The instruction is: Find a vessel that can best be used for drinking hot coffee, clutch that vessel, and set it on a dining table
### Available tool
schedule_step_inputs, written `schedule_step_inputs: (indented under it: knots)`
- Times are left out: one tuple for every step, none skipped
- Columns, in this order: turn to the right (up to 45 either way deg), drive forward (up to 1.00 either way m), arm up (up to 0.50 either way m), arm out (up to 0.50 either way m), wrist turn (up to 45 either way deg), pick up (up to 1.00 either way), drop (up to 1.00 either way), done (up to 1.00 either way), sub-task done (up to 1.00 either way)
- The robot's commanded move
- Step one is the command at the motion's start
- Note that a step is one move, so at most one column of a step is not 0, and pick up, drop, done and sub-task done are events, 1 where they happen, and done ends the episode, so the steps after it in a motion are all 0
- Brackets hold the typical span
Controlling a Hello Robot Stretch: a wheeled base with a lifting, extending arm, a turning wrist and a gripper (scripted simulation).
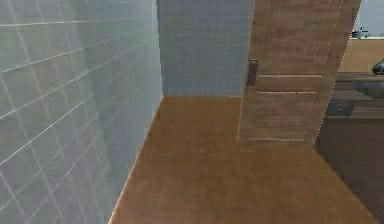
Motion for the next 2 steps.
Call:
schedule_step_inputs:
  knots:
    - [-42.0,0.0,0.0,0.0,0.0,0.0,0.0,0.0,0.0]
    - [0.0,0.2,0.0,0.0,0.0,0.0,0.0,0.0,0.0]
